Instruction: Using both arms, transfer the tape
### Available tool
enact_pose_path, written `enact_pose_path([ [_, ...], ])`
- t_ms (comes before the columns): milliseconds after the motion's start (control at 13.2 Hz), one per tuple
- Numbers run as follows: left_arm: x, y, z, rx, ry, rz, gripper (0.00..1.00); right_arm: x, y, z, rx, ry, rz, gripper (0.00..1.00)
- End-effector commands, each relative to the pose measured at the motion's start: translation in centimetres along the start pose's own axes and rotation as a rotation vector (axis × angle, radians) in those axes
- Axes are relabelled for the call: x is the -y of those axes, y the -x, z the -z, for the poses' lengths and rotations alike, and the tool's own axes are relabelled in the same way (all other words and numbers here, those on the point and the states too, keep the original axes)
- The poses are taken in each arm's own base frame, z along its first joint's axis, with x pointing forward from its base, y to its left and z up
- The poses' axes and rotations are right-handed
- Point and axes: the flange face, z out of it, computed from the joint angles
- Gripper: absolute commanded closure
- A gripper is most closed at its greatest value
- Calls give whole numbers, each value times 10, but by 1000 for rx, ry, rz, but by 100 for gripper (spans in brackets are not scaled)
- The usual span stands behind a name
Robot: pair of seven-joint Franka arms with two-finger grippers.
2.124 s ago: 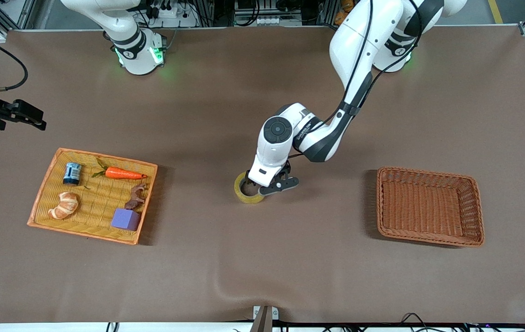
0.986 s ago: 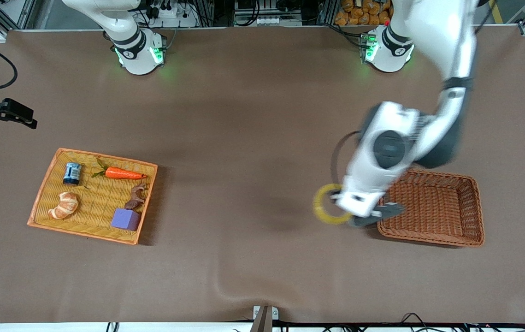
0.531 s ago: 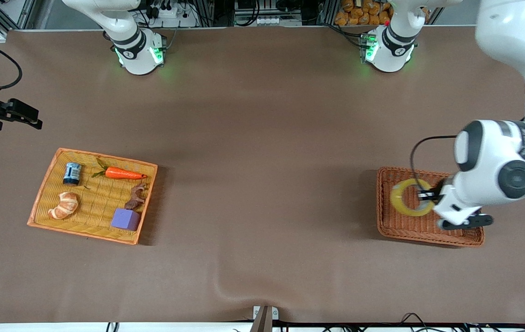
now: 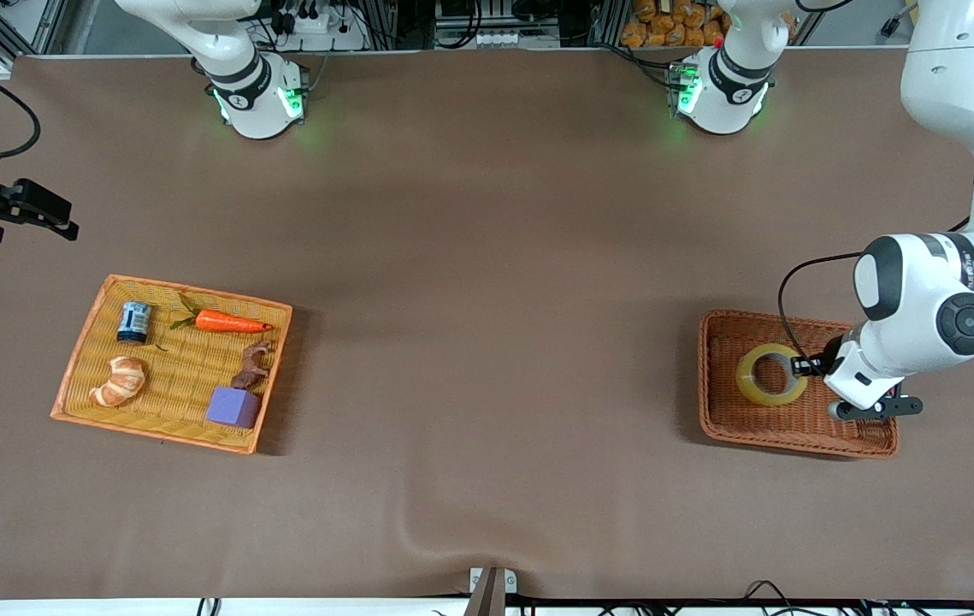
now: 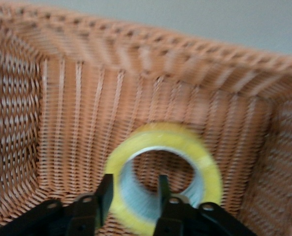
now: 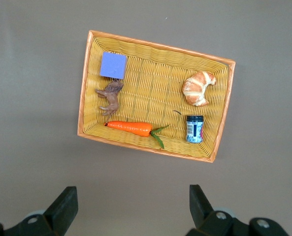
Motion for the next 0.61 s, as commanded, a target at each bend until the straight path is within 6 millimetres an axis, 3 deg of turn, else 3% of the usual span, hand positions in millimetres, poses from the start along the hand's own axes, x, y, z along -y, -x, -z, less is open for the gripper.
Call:
enact_pose_path([
  [0, -2, -3, 86, -121, -24, -42, 0, 2, 8, 5, -8, -14, -3, 0],
  [303, 7, 13, 228, -103, -35, -69, 0, 2, 8, 4, -3, -15, -4, 0],
  [531, 3, 49, 297, -63, -40, -72, 0, 3, 8, 3, -1, -16, -3, 0],
])
